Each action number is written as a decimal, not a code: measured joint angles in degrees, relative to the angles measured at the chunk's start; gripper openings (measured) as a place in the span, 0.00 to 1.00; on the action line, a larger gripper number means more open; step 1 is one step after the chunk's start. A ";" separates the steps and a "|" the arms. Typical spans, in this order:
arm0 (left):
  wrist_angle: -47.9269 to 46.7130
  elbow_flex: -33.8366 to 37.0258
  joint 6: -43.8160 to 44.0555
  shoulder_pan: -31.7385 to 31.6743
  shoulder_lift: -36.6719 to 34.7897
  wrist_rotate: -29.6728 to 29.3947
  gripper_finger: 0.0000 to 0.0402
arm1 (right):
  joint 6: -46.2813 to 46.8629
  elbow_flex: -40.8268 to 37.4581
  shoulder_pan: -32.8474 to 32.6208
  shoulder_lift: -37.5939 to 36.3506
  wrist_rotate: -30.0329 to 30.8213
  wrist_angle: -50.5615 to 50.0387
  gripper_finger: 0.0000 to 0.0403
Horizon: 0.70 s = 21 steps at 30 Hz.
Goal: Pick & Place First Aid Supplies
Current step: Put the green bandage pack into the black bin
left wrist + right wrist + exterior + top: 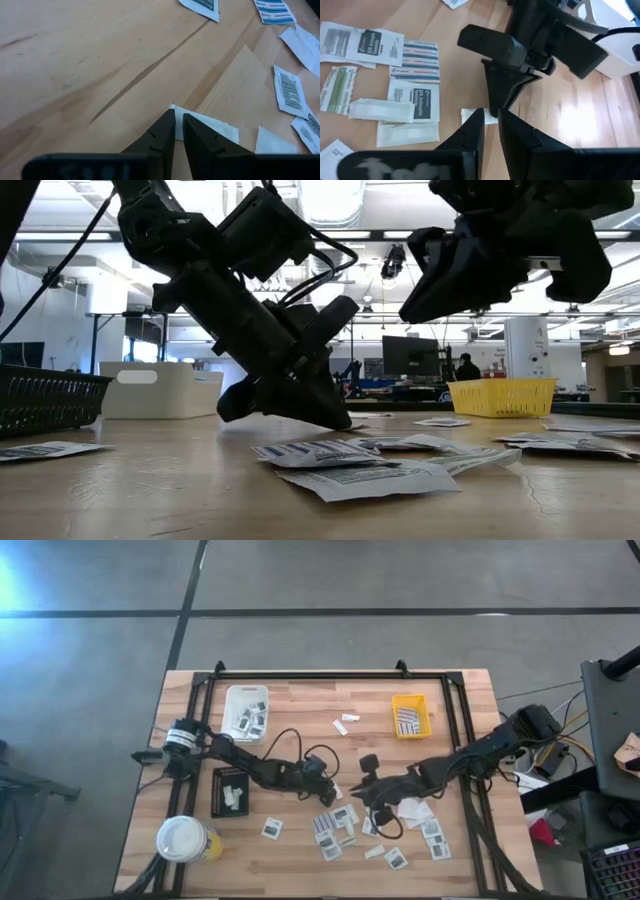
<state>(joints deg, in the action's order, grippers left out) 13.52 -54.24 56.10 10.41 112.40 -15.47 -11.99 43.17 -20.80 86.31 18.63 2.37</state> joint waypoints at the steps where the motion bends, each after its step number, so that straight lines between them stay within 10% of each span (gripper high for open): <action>1: 0.00 0.02 0.02 0.00 0.00 0.00 0.14 | 0.00 0.19 0.01 0.45 -0.02 -0.07 0.13; 21: 0.52 0.15 -0.32 0.00 0.13 0.66 0.13 | -4.17 12.73 0.33 17.08 -1.03 -13.14 0.14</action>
<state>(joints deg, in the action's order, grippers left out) 14.04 -54.08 55.77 10.41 112.53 -14.81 -16.16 55.90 -20.47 103.39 17.59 -10.78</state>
